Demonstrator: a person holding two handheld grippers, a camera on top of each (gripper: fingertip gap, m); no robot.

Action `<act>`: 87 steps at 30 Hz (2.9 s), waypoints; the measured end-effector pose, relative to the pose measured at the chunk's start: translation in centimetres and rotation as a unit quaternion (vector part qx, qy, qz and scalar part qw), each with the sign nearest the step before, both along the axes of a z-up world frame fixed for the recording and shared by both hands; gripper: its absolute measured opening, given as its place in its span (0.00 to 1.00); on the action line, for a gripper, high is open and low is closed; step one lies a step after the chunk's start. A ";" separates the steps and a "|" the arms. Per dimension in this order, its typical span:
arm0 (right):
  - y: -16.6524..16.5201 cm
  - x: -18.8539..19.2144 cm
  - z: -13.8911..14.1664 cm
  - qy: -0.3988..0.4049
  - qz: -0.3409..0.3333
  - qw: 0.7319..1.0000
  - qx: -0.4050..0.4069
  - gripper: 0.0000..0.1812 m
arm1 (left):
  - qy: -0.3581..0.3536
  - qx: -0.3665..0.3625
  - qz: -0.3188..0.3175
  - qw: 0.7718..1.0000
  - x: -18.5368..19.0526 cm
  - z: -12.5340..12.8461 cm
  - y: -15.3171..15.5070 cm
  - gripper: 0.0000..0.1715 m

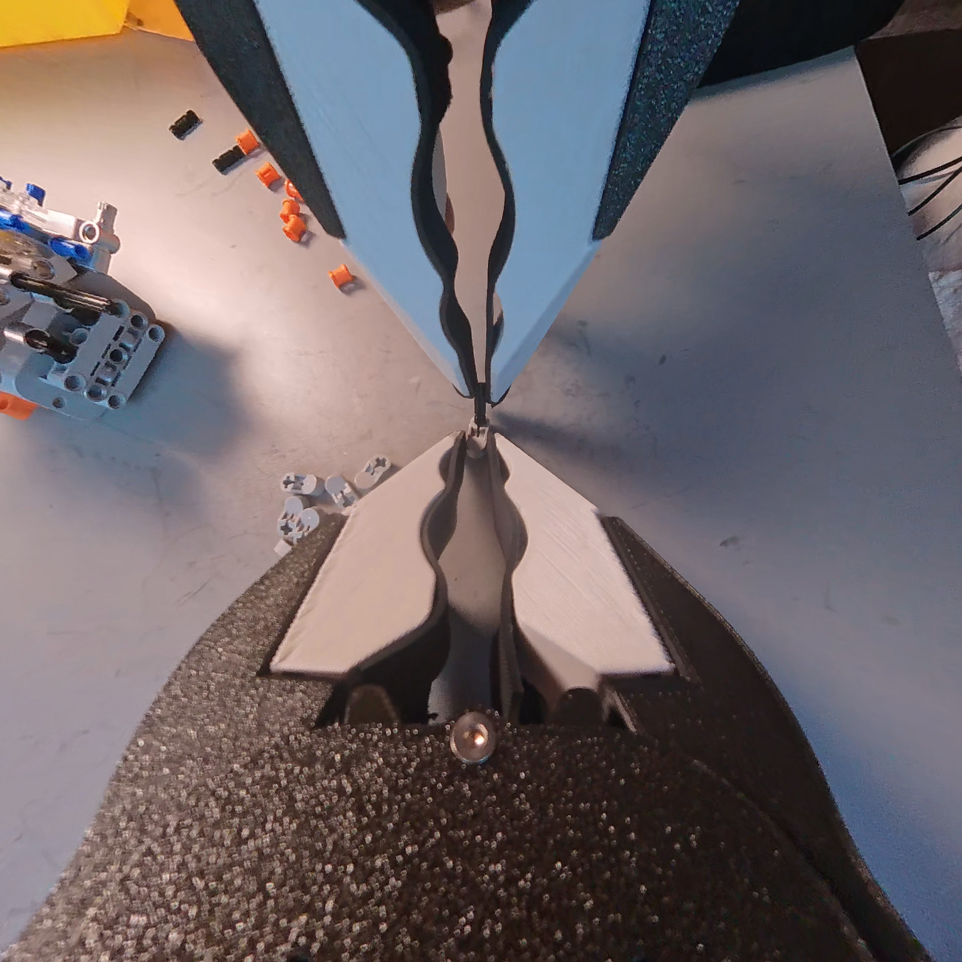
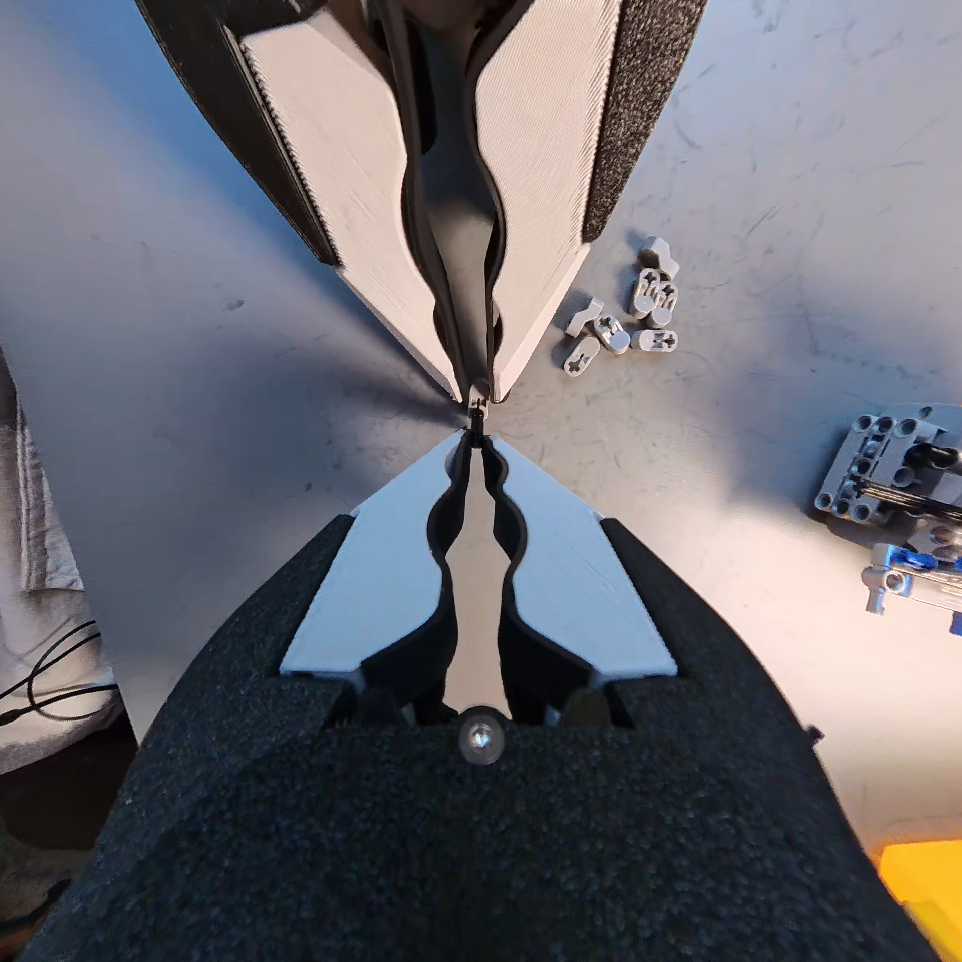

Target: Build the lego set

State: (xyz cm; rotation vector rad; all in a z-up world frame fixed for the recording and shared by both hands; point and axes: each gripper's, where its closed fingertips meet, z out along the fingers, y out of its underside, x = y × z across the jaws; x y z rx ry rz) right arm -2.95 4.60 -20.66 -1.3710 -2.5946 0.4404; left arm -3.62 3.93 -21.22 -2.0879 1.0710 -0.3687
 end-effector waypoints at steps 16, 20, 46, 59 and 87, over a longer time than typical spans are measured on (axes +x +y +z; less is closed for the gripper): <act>-0.6 -0.4 0.1 -0.014 -0.017 0.999 -0.038 0.01 | -0.002 -0.004 0.004 1.000 0.2 0.0 0.0 0.03; -0.3 -0.3 0.5 0.003 -0.024 0.999 -0.048 0.01 | -0.005 -0.008 0.005 1.000 0.1 0.0 -0.2 0.03; 6.0 6.2 1.8 0.123 -0.135 0.965 -0.189 0.01 | -0.069 -0.056 0.040 0.995 -2.0 0.9 -0.7 0.09; 6.7 6.4 1.9 0.147 -0.142 0.954 -0.219 0.02 | -0.075 -0.073 0.022 0.994 -2.1 0.6 -1.2 0.09; -2.7 1.7 1.9 0.126 -0.041 0.978 -0.162 0.02 | -0.075 -0.019 -0.030 0.997 1.0 2.1 -2.4 0.08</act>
